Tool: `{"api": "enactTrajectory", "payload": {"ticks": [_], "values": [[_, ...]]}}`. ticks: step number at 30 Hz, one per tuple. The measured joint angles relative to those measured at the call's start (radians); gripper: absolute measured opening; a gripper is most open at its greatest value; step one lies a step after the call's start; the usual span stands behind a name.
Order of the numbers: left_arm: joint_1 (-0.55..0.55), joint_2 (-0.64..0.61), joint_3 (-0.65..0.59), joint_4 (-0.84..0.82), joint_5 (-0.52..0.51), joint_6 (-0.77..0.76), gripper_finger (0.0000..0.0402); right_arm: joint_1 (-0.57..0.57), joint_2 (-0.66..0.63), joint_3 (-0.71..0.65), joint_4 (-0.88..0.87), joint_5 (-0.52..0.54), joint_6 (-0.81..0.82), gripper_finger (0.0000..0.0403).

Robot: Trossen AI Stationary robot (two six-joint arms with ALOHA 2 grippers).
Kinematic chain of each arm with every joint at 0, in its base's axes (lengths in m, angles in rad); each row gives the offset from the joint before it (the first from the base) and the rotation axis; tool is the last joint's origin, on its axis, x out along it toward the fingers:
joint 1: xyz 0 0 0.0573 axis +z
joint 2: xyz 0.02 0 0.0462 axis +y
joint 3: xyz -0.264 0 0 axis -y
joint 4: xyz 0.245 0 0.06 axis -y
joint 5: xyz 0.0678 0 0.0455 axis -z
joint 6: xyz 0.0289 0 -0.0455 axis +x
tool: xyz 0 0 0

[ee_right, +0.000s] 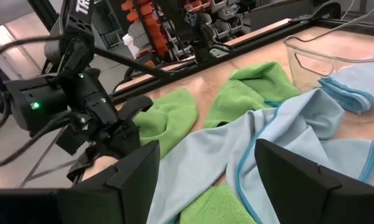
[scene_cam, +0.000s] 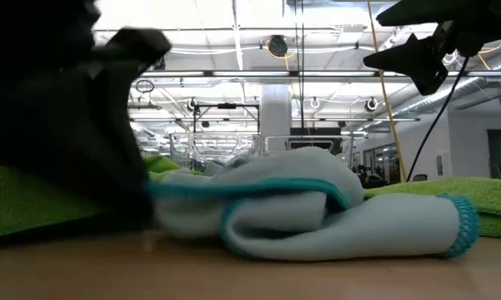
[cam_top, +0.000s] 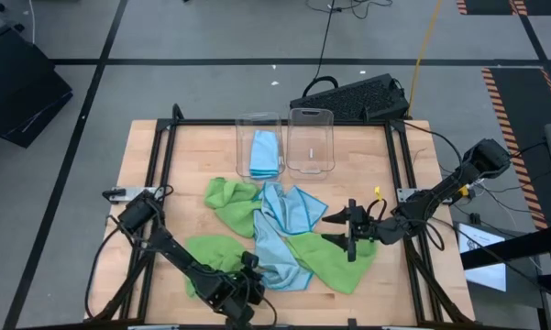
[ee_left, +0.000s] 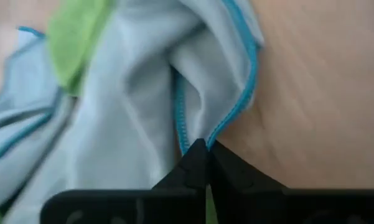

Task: Fold microfiber towels
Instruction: Fold the bottom blue microfiber towel

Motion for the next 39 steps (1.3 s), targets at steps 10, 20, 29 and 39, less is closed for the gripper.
{"api": "enactTrajectory", "payload": {"ticks": [10,20,29,39], "values": [[0.076,-0.226,0.0,-0.098,-0.123,0.037,0.0007,0.0,0.005,0.029,0.065,0.015,-0.109,0.0254],[0.209,-0.465,0.001,-0.207,-0.124,0.034,0.0006,-0.04,0.201,0.301,-0.06,-0.127,-0.31,0.0254],[0.258,-0.51,0.002,-0.271,-0.142,-0.091,0.0011,-0.157,0.372,0.429,-0.066,-0.19,-0.343,0.0254],[0.259,-0.483,0.002,-0.218,-0.151,-0.108,0.0013,-0.229,0.473,0.538,-0.047,-0.138,-0.358,0.0254]]}}
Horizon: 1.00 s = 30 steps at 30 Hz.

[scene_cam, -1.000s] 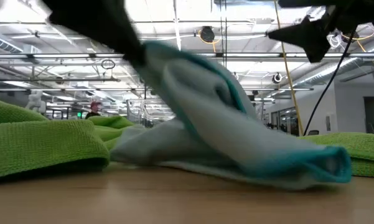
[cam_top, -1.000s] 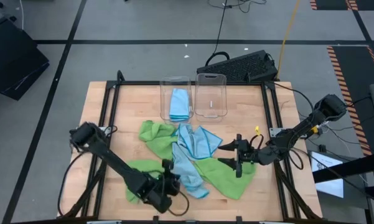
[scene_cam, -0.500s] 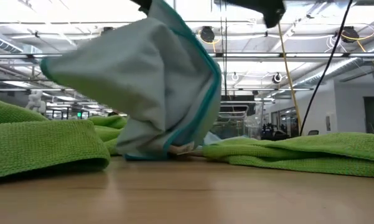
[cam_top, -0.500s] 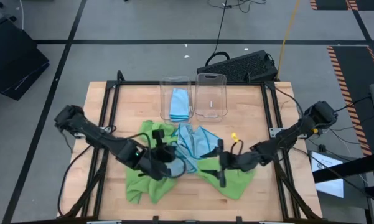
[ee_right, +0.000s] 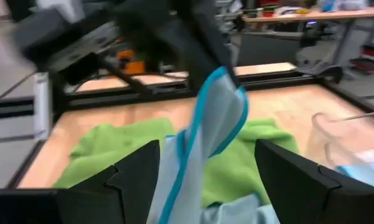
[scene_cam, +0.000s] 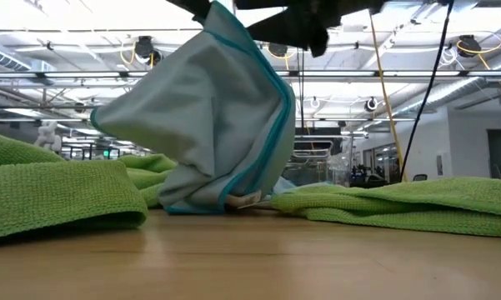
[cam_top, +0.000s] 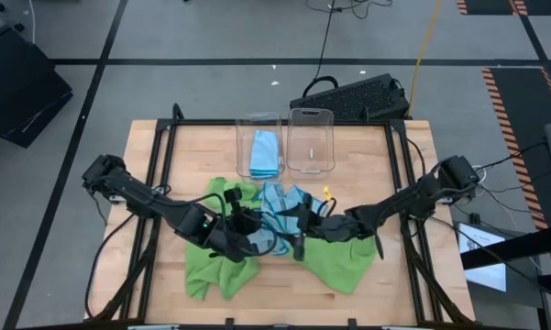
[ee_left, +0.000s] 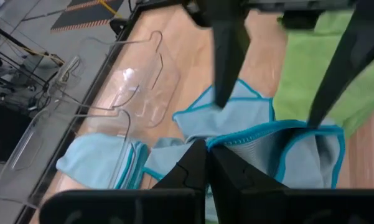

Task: Fold microfiber towels
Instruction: Fold the bottom blue microfiber towel

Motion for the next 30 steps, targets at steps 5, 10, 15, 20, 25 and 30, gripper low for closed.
{"api": "enactTrajectory", "payload": {"ticks": [5,10,15,20,25,30], "values": [[0.003,0.003,-0.026,0.033,-0.027,-0.017,0.0006,-0.01,0.046,0.104,-0.076,0.005,-0.018,0.0254],[-0.011,0.003,-0.102,0.134,-0.03,0.003,0.001,-0.03,0.049,0.155,-0.228,0.09,-0.012,0.0247],[-0.02,0.003,-0.117,0.177,-0.028,0.037,0.0009,-0.04,0.049,0.154,-0.247,0.072,-0.003,0.0203],[-0.024,0.003,-0.118,0.239,-0.035,0.092,0.0008,-0.042,0.049,0.154,-0.271,0.059,0.015,0.0133],[-0.024,0.003,-0.117,0.262,-0.031,0.112,0.0018,-0.045,0.049,0.154,-0.277,0.006,0.016,0.0052],[-0.024,0.003,-0.117,0.268,-0.024,0.137,0.0005,-0.045,0.049,0.149,-0.293,-0.004,0.019,0.0008]]}}
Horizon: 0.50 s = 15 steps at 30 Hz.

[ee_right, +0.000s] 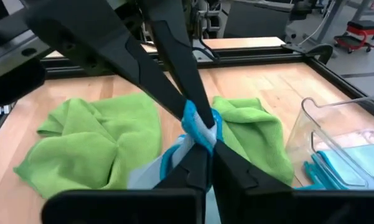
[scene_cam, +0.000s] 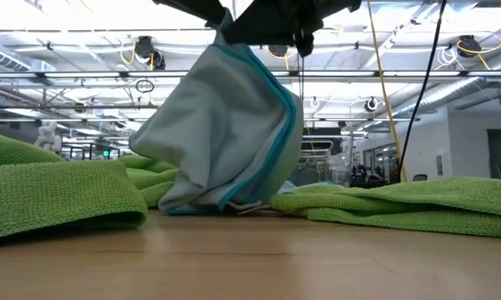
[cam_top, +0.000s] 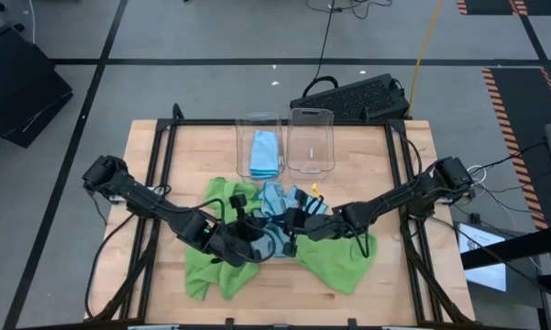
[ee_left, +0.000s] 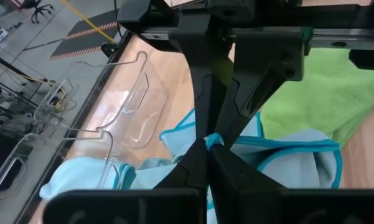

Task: Fold microfiber towels
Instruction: Fold the bottom blue microfiber towel

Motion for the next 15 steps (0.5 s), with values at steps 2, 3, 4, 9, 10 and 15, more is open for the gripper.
{"api": "enactTrajectory", "payload": {"ticks": [2,3,4,9,10,15], "values": [[0.0,0.0,0.0,0.003,0.001,0.008,0.0005,0.0,0.0,0.0,-0.005,0.001,0.008,0.001],[0.0,0.0,0.0,0.003,0.0,0.012,0.0008,0.0,0.0,0.0,-0.006,0.001,0.008,0.0009],[0.0,0.0,0.0,0.003,0.0,0.013,0.0015,0.0,0.0,0.0,-0.008,0.001,0.007,0.0007],[-0.001,-0.002,-0.016,0.015,0.003,0.015,0.0078,0.018,-0.021,-0.002,-0.055,0.058,-0.008,0.0004],[-0.001,-0.001,-0.02,0.009,0.003,0.013,0.0094,0.024,-0.033,-0.002,-0.077,0.079,-0.011,0.0004],[0.0,0.0,-0.023,0.01,-0.002,-0.021,0.0162,0.053,-0.08,-0.002,-0.171,0.163,-0.019,0.0003]]}}
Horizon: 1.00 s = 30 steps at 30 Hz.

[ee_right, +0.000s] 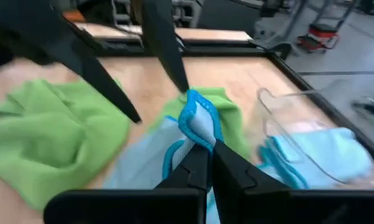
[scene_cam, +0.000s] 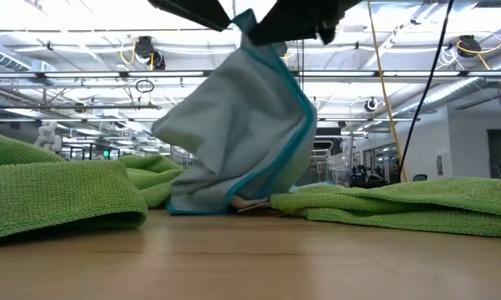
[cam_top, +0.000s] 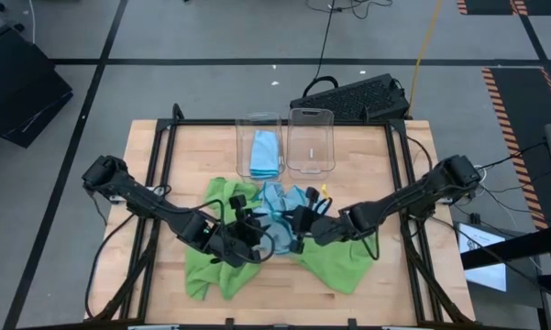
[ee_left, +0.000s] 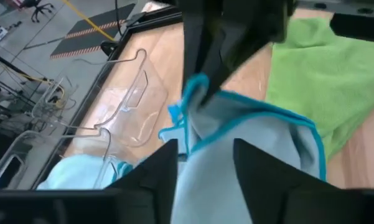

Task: Fold microfiber towels
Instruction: Fold the bottom blue microfiber towel

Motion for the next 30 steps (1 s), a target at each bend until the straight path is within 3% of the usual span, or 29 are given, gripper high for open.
{"api": "enactTrajectory", "payload": {"ticks": [4,8,16,25,30], "values": [[-0.001,0.0,-0.001,-0.005,0.001,-0.036,0.0194,0.029,-0.044,0.0,-0.044,0.065,-0.024,0.0003],[-0.006,0.0,-0.001,-0.05,0.008,-0.079,0.0203,0.06,-0.086,0.0,-0.082,0.116,-0.066,0.0003],[-0.006,0.0,-0.006,-0.103,-0.04,-0.17,0.0177,0.119,-0.191,0.0,-0.065,0.134,-0.262,0.0003],[0.034,0.0,-0.14,-0.023,-0.232,-0.21,0.0133,0.189,-0.297,0.001,0.037,0.136,-0.428,0.0003],[0.047,-0.008,-0.156,-0.043,-0.229,-0.244,0.0116,0.228,-0.309,0.001,0.041,0.243,-0.471,0.0003]]}}
